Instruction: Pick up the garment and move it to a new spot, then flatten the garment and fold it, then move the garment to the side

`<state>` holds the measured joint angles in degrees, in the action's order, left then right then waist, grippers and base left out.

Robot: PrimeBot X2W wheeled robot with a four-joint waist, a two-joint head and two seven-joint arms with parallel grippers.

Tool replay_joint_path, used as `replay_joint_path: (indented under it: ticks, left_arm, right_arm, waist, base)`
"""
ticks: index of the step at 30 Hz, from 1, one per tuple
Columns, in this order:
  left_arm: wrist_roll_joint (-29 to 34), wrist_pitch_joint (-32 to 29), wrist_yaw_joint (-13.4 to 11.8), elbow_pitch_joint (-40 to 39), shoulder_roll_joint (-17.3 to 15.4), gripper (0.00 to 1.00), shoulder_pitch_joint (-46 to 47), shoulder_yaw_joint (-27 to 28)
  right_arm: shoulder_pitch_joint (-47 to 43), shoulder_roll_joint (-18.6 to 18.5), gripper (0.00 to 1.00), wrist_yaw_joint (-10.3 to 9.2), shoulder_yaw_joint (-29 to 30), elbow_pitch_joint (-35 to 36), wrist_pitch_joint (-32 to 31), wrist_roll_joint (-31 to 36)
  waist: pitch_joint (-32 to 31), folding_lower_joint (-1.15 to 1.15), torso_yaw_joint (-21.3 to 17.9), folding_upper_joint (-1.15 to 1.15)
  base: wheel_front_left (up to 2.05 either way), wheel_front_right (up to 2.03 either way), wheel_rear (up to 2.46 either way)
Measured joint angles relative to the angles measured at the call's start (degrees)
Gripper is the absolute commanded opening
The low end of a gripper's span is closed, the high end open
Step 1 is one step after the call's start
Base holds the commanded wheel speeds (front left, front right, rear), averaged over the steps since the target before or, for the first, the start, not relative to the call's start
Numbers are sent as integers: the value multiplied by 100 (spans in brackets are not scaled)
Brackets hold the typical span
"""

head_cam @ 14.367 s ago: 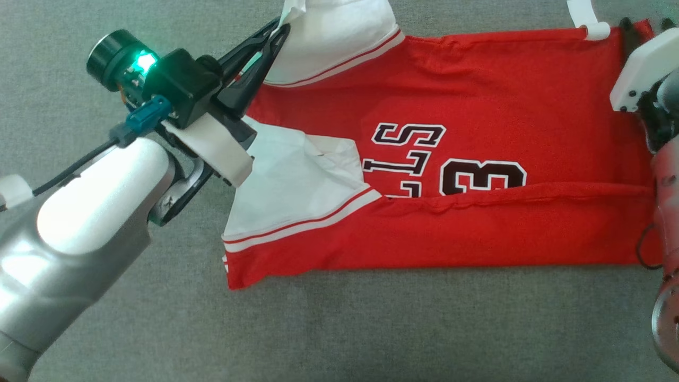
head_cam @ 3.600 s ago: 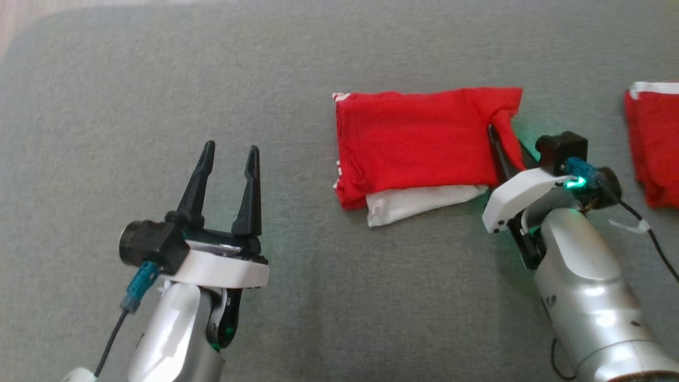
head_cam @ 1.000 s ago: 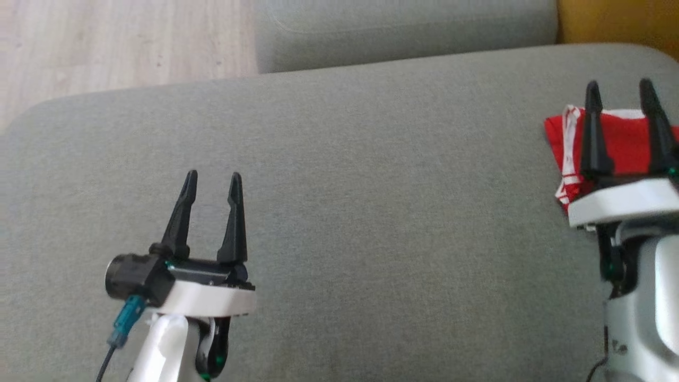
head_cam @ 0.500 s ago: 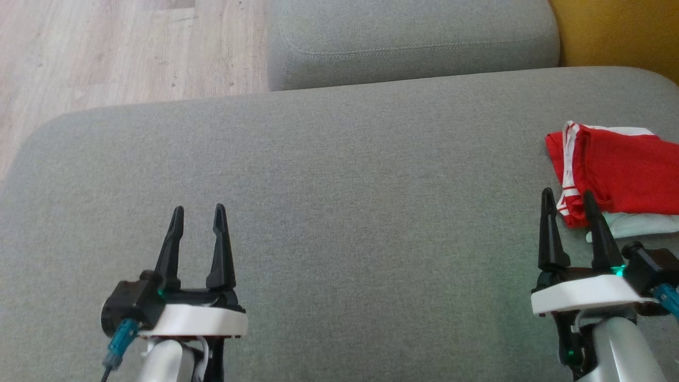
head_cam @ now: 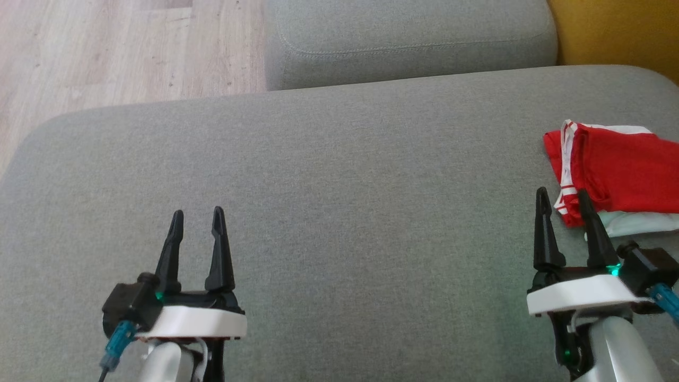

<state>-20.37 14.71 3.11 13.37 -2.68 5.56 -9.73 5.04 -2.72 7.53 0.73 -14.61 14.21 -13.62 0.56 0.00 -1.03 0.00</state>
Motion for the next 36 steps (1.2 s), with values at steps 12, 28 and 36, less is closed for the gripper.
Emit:
replay_joint_path:
  ticks: [12, 28, 36]
  left_arm:
    - [-85, 0, 94, -22, 0, 100, -5, 7]
    - [-257, -1, 93, 4, 1, 0, -13, 27]
    - [-491, -88, 94, 499, 1, 0, -417, 27]
  right_arm:
    - [0, 0, 100, 0, -18, 38, 1, -53]
    - [-2, 2, 0, 0, -47, 18, -2, -57]
    - [-389, 18, 0, 0, -49, -480, -69, -297]
  waist:
    - [-1, 0, -25, 0]
    - [-45, 0, -45, 0]
    - [-47, 0, -40, 0]
  base:
    - [0, 0, 0]
    - [0, 0, 0]
    - [0, 0, 0]
